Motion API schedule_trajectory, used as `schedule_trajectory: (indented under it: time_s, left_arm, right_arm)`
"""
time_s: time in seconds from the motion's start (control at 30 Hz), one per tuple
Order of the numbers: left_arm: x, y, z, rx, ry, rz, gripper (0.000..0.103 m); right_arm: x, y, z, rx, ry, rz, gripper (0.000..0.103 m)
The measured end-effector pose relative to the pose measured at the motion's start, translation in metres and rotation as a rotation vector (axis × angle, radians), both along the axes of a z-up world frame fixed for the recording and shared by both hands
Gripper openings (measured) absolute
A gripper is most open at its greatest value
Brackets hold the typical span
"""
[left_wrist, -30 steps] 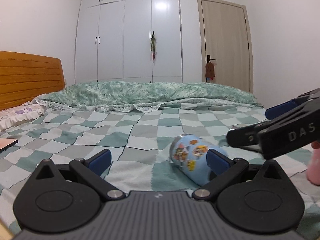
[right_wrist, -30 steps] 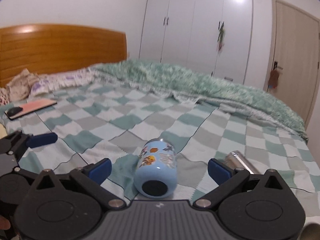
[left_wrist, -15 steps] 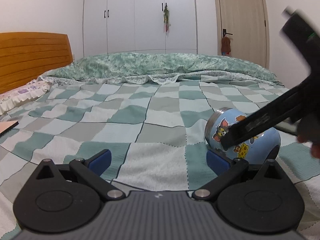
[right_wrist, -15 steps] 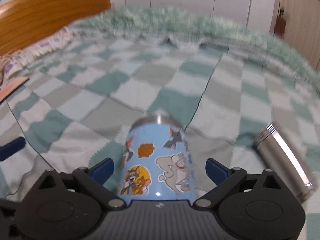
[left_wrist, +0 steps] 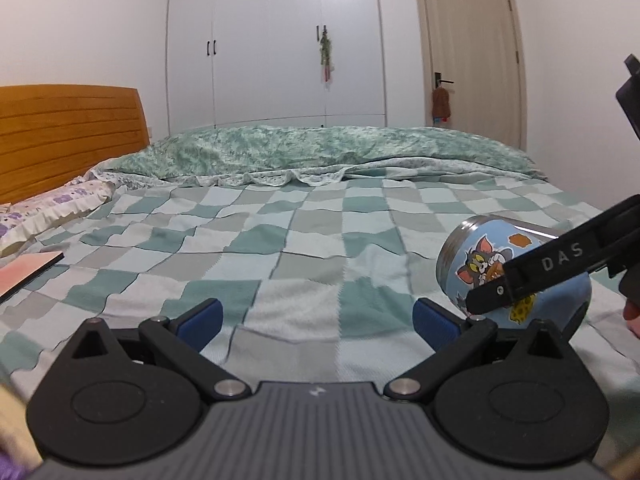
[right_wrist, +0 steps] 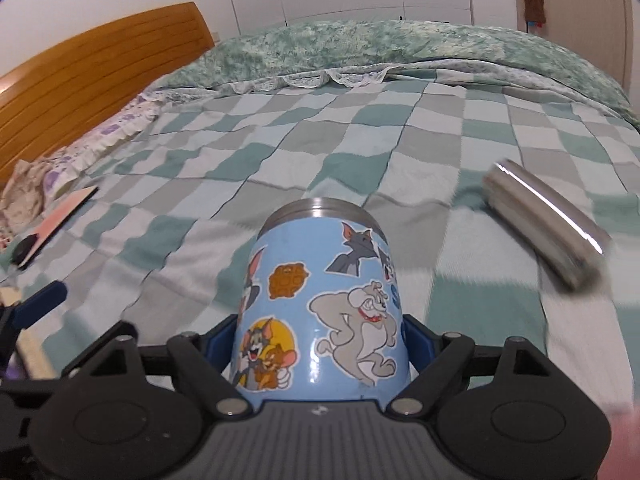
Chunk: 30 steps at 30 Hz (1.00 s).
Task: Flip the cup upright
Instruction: 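Lift the blue cup with the right tool and carry it toward the left tool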
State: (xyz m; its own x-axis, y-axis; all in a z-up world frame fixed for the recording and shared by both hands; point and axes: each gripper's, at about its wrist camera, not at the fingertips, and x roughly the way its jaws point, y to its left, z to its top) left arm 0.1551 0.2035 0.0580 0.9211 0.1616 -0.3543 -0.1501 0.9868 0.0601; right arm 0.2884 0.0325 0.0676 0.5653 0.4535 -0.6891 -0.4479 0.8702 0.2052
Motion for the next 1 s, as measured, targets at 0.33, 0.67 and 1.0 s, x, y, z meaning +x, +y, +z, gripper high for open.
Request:
schedule_trajectory:
  time_s: [0.33,0.67,1.0]
  left_arm:
    - [-0.069,-0.028,-0.011,0.000,0.048,-0.009,0.103]
    - [-0.088,-0.034,-0.014,0.017,0.079,0.019,0.103]
    - [-0.093,-0.065,-0.002,0.035,0.085,-0.017,0.103]
  right_arm:
    - [-0.071,-0.033,-0.009,-0.008,0.009,-0.034,0.083]
    - [-0.057,-0.014,-0.038,-0.040,0.042,-0.061,0.086]
    - [-0.113,-0.086,0.000,0.052,-0.321,0.015,0.102]
